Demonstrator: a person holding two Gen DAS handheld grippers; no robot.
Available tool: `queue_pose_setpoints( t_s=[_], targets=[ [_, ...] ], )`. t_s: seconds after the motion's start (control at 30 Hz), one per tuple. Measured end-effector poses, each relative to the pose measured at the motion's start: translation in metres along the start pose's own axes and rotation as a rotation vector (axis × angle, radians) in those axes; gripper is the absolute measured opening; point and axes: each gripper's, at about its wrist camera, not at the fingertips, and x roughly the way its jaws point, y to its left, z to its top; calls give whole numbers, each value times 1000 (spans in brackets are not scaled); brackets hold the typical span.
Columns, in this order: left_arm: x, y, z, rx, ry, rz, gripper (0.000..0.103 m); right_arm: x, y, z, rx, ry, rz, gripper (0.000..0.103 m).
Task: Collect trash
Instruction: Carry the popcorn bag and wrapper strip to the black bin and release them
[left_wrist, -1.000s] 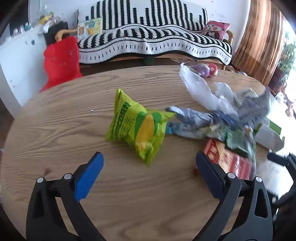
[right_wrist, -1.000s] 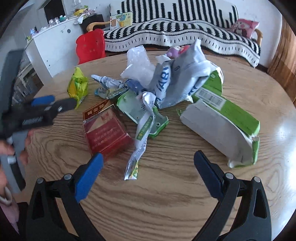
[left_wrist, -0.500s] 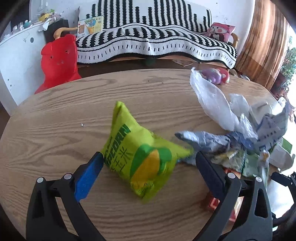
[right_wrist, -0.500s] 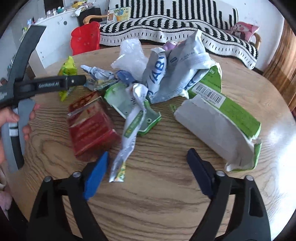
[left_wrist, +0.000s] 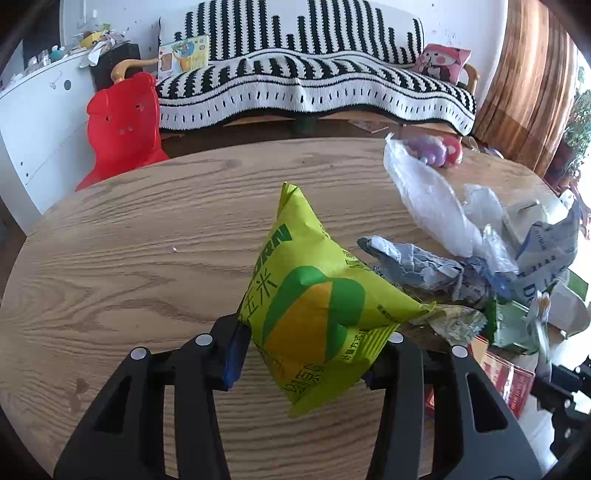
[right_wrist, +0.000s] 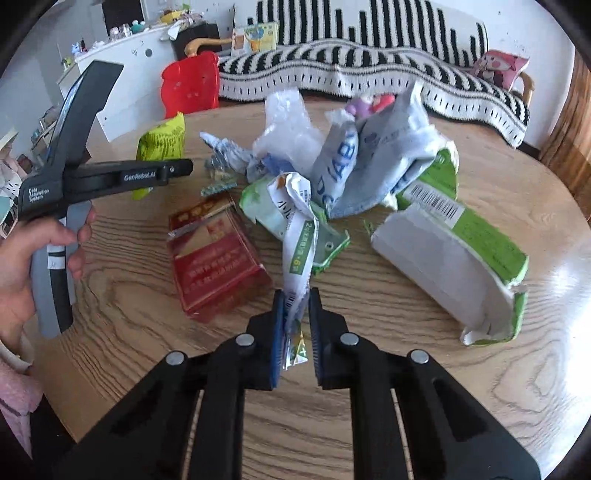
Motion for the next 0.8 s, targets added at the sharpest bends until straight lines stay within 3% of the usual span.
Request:
queue_pose_setpoints(
  t_s=[0.23, 0.8],
  targets=[
    [-8, 2, -4, 6, -8, -1, 47, -8, -10, 4, 37, -37, 2, 14],
    [-17, 3, -3, 3, 0, -13, 47, -6, -9, 6, 46, -35, 9, 14]
  ],
)
